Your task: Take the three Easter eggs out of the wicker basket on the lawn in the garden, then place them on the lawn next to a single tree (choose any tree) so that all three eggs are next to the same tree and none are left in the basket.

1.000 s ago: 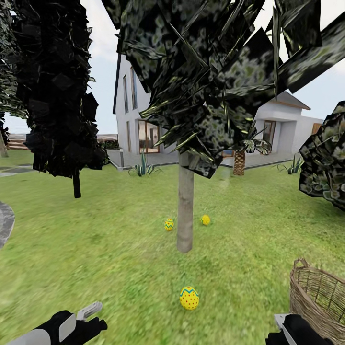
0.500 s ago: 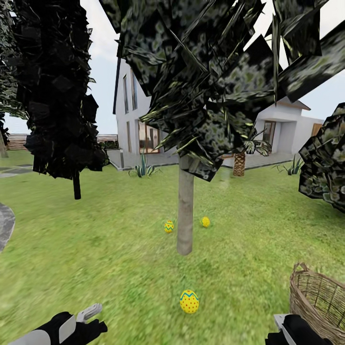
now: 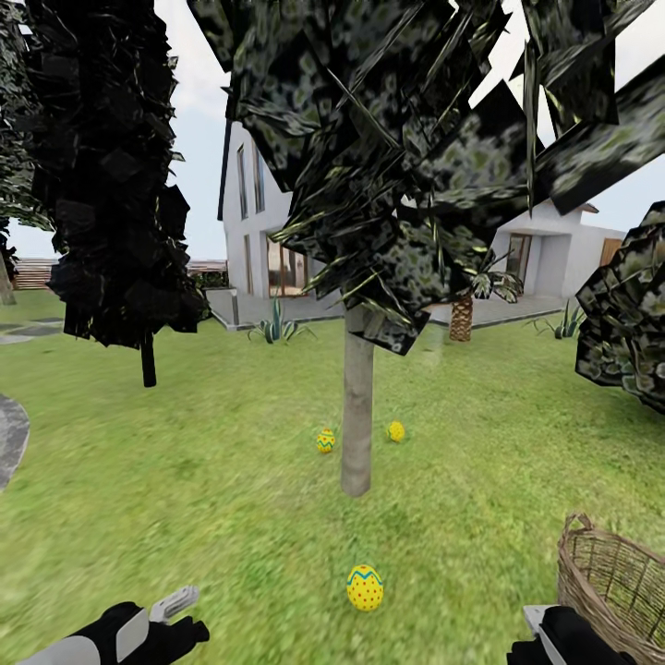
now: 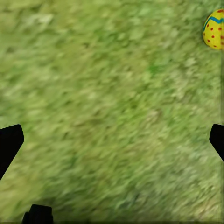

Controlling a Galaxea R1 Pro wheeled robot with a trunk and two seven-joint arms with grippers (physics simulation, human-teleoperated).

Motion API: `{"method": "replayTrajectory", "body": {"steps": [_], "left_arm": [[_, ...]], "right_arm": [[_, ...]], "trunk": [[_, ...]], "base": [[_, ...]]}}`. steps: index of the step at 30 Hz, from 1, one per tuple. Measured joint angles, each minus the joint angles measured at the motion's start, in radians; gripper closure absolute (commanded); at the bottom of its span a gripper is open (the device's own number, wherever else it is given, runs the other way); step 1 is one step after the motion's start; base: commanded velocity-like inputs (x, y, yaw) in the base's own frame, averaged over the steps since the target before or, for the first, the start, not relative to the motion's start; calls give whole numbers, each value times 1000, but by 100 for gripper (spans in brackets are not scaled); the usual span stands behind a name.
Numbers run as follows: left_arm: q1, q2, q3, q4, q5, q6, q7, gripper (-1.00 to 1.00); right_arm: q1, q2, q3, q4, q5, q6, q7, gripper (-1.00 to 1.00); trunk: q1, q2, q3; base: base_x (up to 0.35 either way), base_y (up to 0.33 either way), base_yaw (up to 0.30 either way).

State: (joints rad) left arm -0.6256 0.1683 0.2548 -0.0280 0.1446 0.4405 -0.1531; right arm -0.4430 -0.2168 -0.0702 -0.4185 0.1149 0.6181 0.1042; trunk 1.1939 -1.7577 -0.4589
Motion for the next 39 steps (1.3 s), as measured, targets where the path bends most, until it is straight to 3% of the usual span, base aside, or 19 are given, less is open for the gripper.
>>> {"method": "replayTrajectory", "body": {"steps": [13,17,26,39], "left_arm": [[0,-10,-1,15,-1,-1,0,-100],[0,-16,-1,15,-3,-1,1,-100],[1,-48,-3,41,-117,2,3,-100],[1,-49,-2,45,-127,2,3,-100]], "right_arm": [[0,7,1,16,0,-1,-1,-100],[0,12,1,28,0,-2,-29,-100],[0,18,1,31,2,-2,-37,-100],[0,25,1,31,2,-2,-38,-100]], "trunk": [[-50,91,41],[-65,119,53],[-100,182,81],[-150,273,122]], "base": [[0,0,0],[0,0,0],[0,0,0],[0,0,0]]}}
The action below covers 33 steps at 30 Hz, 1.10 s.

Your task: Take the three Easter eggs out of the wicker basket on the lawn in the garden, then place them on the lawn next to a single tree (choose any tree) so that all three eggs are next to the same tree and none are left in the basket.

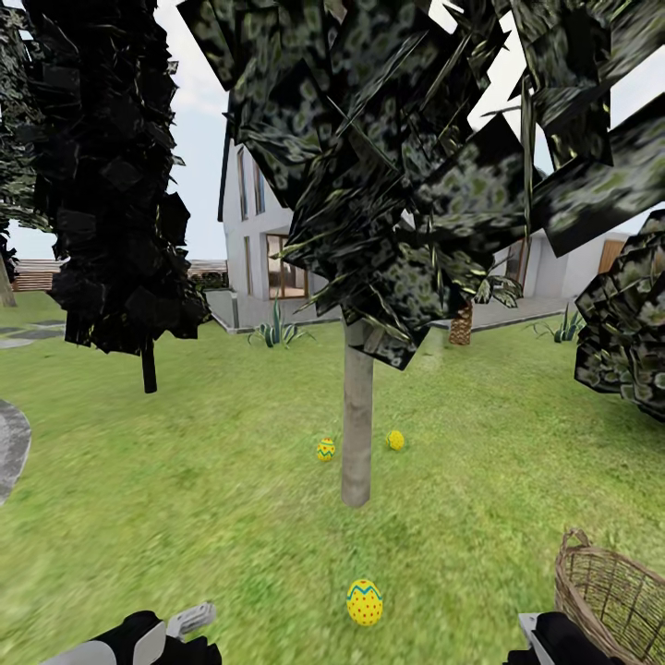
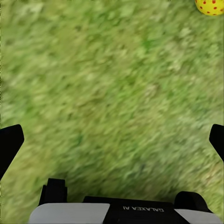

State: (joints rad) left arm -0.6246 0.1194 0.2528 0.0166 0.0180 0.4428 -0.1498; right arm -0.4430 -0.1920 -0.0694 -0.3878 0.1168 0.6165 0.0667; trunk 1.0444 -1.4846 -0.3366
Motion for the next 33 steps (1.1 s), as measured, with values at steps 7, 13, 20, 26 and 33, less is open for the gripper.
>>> {"method": "replayTrajectory", "body": {"steps": [7,13,20,26,33], "left_arm": [[0,1,0,0,0,0,0,-100],[0,2,0,0,0,0,0,-100],[0,2,0,-1,0,0,0,-100],[0,1,0,-1,0,0,0,-100],[0,1,0,-1,0,0,0,-100]], "right_arm": [[0,5,0,0,0,0,0,-100],[0,6,0,0,0,0,0,-100],[0,7,0,0,0,0,0,-100],[0,8,0,0,0,0,0,-100],[0,9,0,0,0,0,0,-100]], "trunk": [[-27,49,22],[-50,91,41],[-77,140,63],[-100,182,82],[-127,231,103]], "base": [[0,0,0],[0,0,0],[0,0,0],[0,0,0],[0,0,0]]}}
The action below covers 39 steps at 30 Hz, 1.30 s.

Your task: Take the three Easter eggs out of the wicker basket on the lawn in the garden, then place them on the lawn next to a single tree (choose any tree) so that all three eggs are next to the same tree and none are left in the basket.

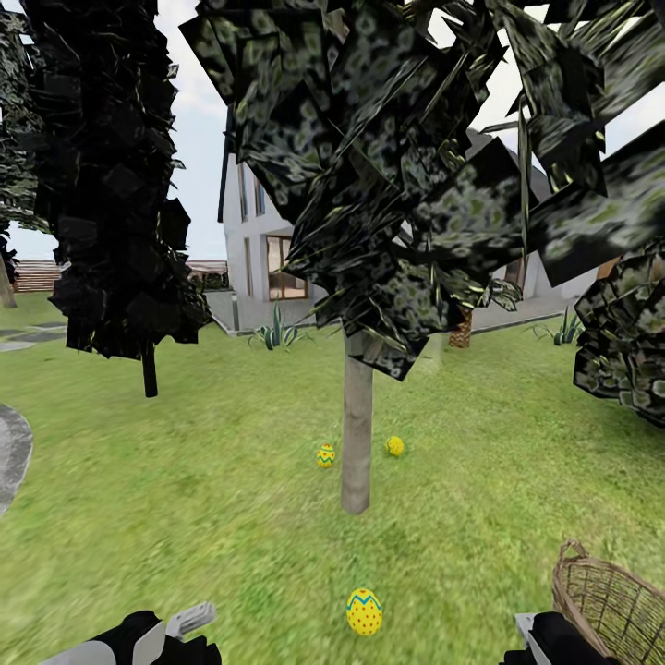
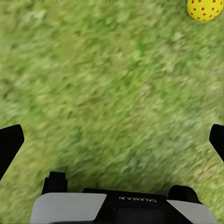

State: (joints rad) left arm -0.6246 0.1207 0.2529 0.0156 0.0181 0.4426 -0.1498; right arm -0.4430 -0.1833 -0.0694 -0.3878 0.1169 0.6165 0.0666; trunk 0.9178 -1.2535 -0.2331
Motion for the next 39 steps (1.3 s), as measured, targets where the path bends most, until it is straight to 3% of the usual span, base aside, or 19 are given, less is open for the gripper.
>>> {"method": "replayTrajectory", "body": {"steps": [39], "left_arm": [[0,-2,0,1,0,0,1,-100]], "right_arm": [[0,8,3,1,1,0,-4,-100]], "trunk": [[-150,273,122]], "base": [[0,0,0]]}}
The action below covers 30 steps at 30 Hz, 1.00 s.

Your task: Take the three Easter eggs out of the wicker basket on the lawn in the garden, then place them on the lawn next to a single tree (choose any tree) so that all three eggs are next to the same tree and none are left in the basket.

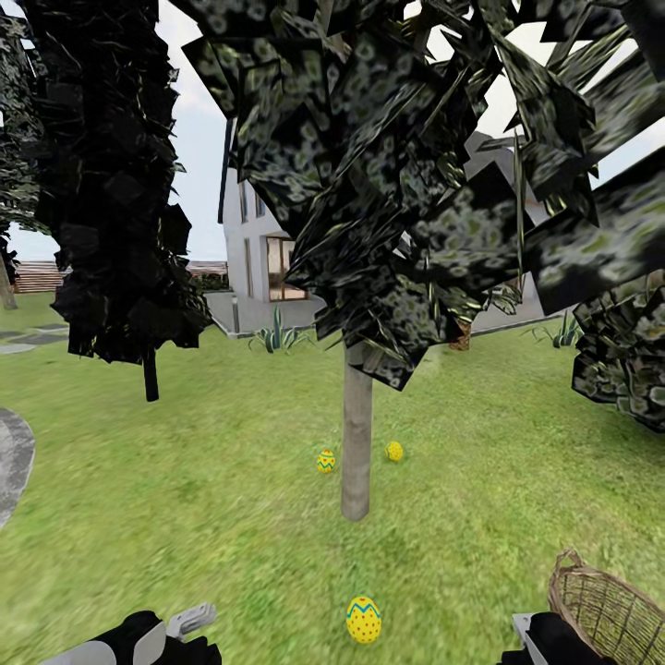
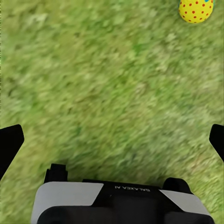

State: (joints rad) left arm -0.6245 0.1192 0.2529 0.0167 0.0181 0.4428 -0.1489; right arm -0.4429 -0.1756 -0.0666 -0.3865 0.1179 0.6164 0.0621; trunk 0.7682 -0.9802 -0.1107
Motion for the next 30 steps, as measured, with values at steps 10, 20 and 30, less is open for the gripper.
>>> {"method": "replayTrajectory", "body": {"steps": [10,20,30], "left_arm": [[0,0,0,0,0,0,0,-100],[0,0,0,0,0,0,0,-100],[3,4,0,24,0,0,0,-100]], "right_arm": [[0,9,0,0,-1,0,-9,-100],[0,10,0,14,1,0,-11,-100],[0,10,-2,119,-2,-61,-19,-100]], "trunk": [[-38,70,31],[-77,140,63],[-115,210,94]], "base": [[0,0,0],[0,0,0],[0,0,0]]}}
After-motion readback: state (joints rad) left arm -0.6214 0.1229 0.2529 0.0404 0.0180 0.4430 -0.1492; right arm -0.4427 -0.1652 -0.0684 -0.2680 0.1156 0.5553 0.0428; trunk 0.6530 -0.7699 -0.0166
